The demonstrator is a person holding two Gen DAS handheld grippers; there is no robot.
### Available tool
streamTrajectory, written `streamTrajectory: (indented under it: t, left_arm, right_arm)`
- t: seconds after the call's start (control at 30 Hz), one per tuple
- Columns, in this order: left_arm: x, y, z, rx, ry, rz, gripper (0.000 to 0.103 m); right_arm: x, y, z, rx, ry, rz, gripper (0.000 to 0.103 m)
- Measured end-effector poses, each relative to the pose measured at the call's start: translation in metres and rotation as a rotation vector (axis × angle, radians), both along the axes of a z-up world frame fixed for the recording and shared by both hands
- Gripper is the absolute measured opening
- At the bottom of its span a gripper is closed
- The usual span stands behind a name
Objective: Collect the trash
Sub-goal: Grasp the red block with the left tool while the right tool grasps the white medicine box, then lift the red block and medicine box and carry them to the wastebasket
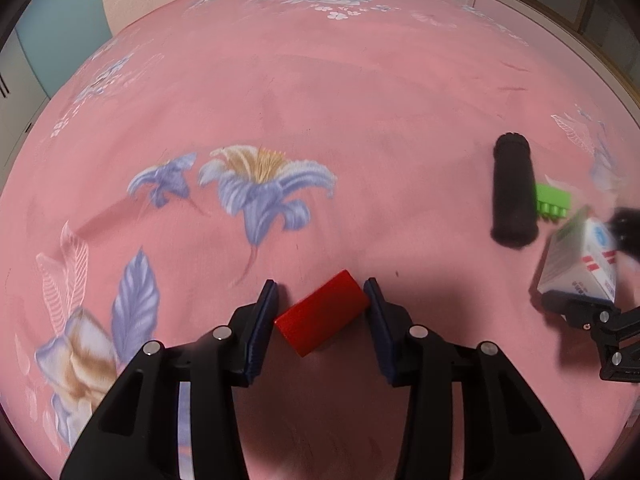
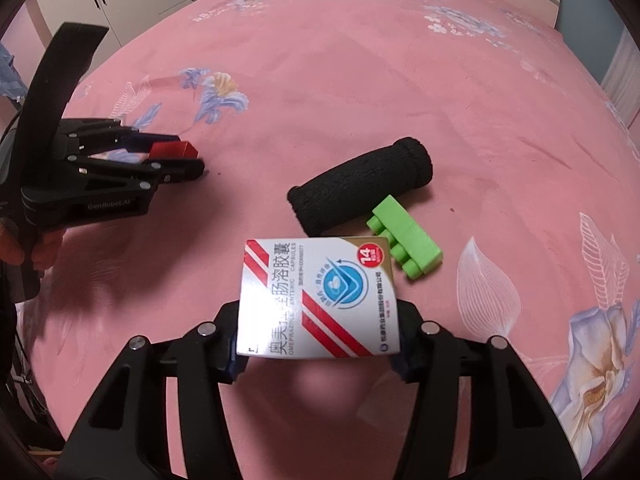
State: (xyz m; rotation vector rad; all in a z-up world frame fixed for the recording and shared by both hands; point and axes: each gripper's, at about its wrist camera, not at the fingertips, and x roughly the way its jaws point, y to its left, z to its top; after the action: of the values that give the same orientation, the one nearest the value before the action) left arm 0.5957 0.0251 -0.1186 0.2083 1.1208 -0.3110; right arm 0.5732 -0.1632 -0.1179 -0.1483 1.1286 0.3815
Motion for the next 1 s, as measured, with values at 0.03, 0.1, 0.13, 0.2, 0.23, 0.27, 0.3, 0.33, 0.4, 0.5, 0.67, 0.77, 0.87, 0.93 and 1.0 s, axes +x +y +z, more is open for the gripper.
streamTrajectory:
  t: [0.03,0.1,0.13,0.2,0.23,0.27,0.3,0.33,0.4,0.5,0.67,0.77,0.87,0.93,1.0]
  left_arm:
    - [-0.005,0.000,0.004,0.001,0.001,0.003,0.046]
    - [-0.014,-0.001,0.011,0.006,-0.005,0.007,0.046]
    - [-0.019,-0.002,0.017,0.007,-0.010,0.009,0.046]
    - [-0.028,-0.002,0.026,0.008,-0.020,0.012,0.046]
    - [-0.035,-0.003,0.033,0.009,-0.028,0.011,0.046]
    - [-0.039,-0.003,0.038,0.009,-0.034,0.009,0.046]
    - [-0.047,-0.004,0.046,0.012,-0.047,0.008,0.046]
    - [-0.053,-0.006,0.052,0.014,-0.055,0.006,0.046]
    - [-0.069,-0.007,0.068,0.017,-0.077,0.001,0.046]
    - [-0.095,-0.011,0.093,0.020,-0.112,-0.004,0.046]
    - [-0.139,-0.016,0.133,0.019,-0.171,-0.008,0.046]
    - [-0.166,-0.016,0.156,0.018,-0.204,-0.007,0.046]
    - [-0.198,-0.015,0.178,0.024,-0.241,-0.006,0.046]
    - [-0.218,-0.015,0.192,0.020,-0.264,-0.005,0.046]
    - [-0.241,-0.016,0.208,0.025,-0.296,-0.006,0.046]
  right_arm:
    - [-0.004,0.000,0.005,0.003,-0.007,0.001,0.055]
    - [-0.012,0.000,0.014,0.002,-0.021,0.002,0.055]
    - [-0.017,-0.001,0.020,0.003,-0.029,0.003,0.055]
    - [-0.025,-0.002,0.029,0.004,-0.041,0.003,0.055]
    - [-0.032,-0.003,0.037,0.003,-0.051,0.002,0.055]
    - [-0.035,-0.004,0.042,0.003,-0.058,0.001,0.055]
    - [-0.040,-0.005,0.047,0.002,-0.065,0.001,0.055]
    - [-0.047,-0.007,0.056,0.003,-0.075,-0.001,0.055]
    - [-0.057,-0.009,0.068,0.006,-0.089,-0.002,0.055]
    - [-0.076,-0.011,0.089,0.004,-0.121,-0.002,0.055]
    - [-0.112,-0.012,0.128,0.005,-0.178,0.006,0.055]
    - [-0.135,-0.011,0.151,0.009,-0.213,0.014,0.055]
    - [-0.162,-0.009,0.175,0.009,-0.253,0.026,0.055]
    - [-0.179,-0.008,0.189,0.009,-0.277,0.036,0.055]
    - [-0.196,-0.007,0.204,0.008,-0.303,0.044,0.055]
